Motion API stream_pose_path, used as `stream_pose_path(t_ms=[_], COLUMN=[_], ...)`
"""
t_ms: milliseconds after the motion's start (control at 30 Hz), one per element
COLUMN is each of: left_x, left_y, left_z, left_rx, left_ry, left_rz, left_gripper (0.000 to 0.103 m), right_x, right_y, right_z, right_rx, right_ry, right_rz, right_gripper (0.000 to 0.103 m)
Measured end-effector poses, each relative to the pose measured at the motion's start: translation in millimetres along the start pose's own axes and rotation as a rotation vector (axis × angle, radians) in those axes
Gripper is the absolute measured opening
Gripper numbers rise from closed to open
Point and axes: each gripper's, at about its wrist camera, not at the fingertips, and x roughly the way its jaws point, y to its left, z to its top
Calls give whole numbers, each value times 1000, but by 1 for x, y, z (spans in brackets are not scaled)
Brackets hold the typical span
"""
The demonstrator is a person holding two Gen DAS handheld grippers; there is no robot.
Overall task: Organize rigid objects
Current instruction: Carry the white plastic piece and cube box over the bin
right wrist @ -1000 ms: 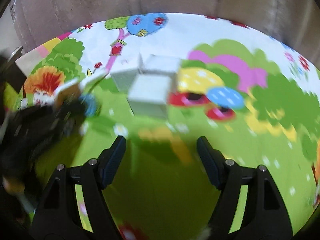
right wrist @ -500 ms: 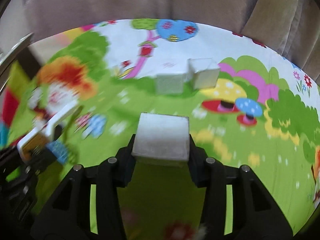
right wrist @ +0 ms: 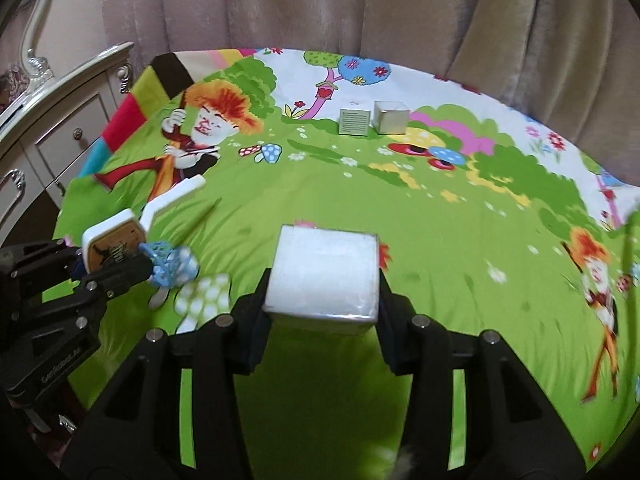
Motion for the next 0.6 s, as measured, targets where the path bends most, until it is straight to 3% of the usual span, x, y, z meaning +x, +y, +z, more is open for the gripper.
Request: stream_pose_path(t_ms=[600], left_x=[-59], left_y=[-108], left_z=[-30], left_rx=[204], left_ry=[-14], left_rz=[-143], left_gripper=[13], right_x=[-131], right_y=[-68], right_z=[-105], right_rx=[127], right_ry=[-48], right_rz=[-114], right_gripper=[50])
